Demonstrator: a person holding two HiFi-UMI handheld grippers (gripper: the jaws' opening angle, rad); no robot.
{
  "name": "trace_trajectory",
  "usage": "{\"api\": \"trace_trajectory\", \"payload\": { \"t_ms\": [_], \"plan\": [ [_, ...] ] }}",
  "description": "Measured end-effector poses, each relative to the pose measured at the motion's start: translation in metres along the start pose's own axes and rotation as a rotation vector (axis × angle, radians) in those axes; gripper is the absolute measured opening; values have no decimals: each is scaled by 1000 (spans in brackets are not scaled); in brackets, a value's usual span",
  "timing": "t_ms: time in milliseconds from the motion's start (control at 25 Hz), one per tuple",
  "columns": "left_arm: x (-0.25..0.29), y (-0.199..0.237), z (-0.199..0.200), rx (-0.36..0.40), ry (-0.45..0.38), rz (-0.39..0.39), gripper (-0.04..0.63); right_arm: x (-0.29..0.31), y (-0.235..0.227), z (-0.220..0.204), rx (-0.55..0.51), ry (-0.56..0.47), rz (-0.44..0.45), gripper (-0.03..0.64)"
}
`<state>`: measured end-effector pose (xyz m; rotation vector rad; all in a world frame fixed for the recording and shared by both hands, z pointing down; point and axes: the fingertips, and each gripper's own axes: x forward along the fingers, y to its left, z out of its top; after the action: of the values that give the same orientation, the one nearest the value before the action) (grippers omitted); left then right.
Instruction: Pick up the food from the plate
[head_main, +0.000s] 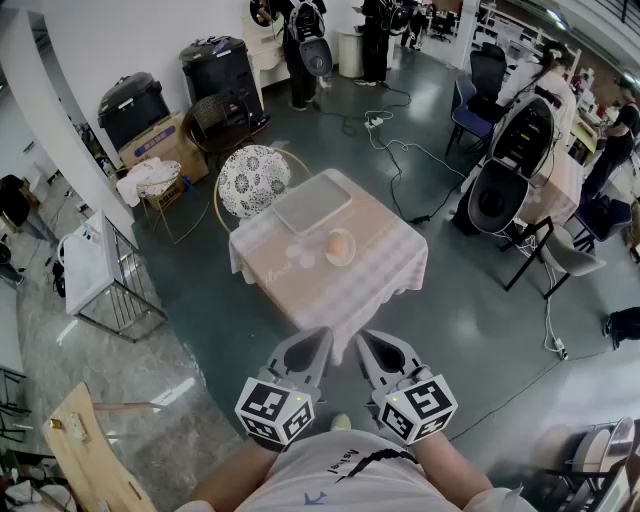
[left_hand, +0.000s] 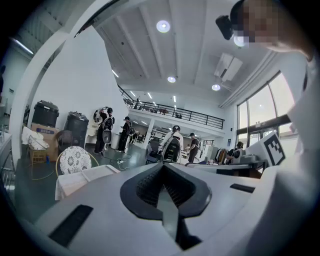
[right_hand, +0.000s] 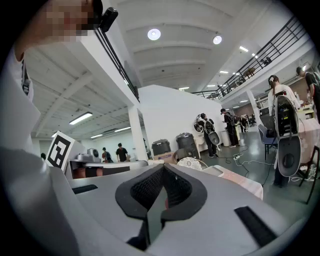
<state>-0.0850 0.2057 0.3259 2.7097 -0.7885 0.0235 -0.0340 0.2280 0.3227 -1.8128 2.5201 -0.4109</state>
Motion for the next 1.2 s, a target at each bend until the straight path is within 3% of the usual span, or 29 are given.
{"api": "trace_trajectory", "payload": {
  "t_ms": [720,1200],
  "plan": [
    [14,-8,-3,11,3,9,5,-11,-12,8,29,-54,19,14],
    [47,19,-9,40,25,48,5,11,-37,13,48,-68,-2,14]
  ]
}}
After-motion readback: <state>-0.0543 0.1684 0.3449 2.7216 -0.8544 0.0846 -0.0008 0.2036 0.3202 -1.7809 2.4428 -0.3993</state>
